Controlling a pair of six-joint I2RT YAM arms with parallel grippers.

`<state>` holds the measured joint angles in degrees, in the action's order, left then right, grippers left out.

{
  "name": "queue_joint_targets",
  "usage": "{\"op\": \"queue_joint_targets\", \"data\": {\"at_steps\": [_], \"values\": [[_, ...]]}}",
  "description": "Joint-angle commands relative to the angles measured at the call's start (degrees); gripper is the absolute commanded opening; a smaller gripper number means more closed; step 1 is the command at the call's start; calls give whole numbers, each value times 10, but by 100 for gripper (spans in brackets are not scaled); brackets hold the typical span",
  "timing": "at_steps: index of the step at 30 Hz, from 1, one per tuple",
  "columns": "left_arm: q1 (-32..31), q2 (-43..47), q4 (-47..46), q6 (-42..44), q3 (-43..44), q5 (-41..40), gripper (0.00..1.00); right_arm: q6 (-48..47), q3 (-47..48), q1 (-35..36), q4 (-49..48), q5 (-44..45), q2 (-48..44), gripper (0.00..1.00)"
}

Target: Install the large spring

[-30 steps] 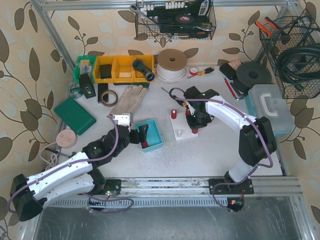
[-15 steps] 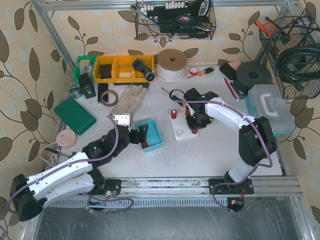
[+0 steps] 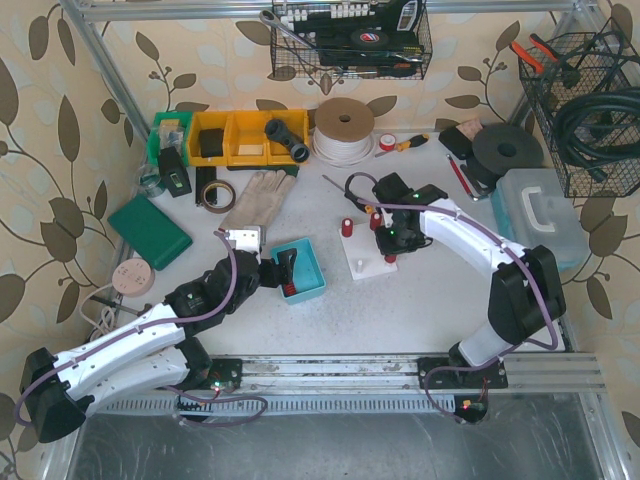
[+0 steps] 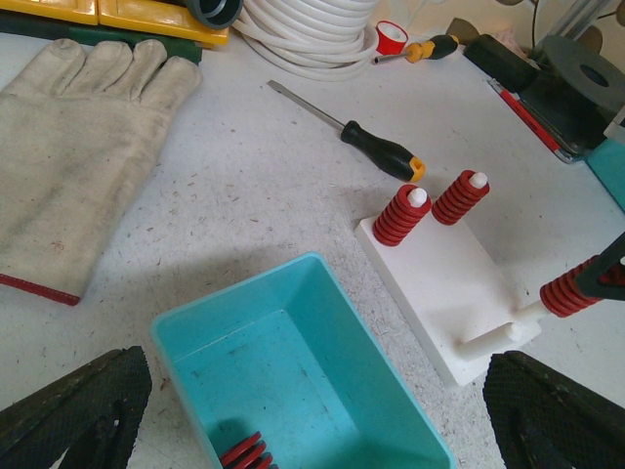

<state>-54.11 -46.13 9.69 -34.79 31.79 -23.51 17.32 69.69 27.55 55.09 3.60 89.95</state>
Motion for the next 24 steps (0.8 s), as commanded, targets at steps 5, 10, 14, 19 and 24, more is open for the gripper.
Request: {"op": "queue_joint_targets", "data": {"at_steps": [5,10,14,19,24], "values": [[-4,4,-7,-1,14,-6,95,7,-18,-3,-27,-25,15,32],[-4,5,-5,-4,14,-9,95,13,-17,-3,-25,2,14,65],[-4,3,-5,-4,15,-11,95,11,-10,-3,-19,10,12,81],[-4,-1,4,-5,22,-13,95,15,-5,-3,-25,18,-29,80],[-1,3,41,-23,32,-33,95,21,-4,8,-53,-17,-86,80]]}}
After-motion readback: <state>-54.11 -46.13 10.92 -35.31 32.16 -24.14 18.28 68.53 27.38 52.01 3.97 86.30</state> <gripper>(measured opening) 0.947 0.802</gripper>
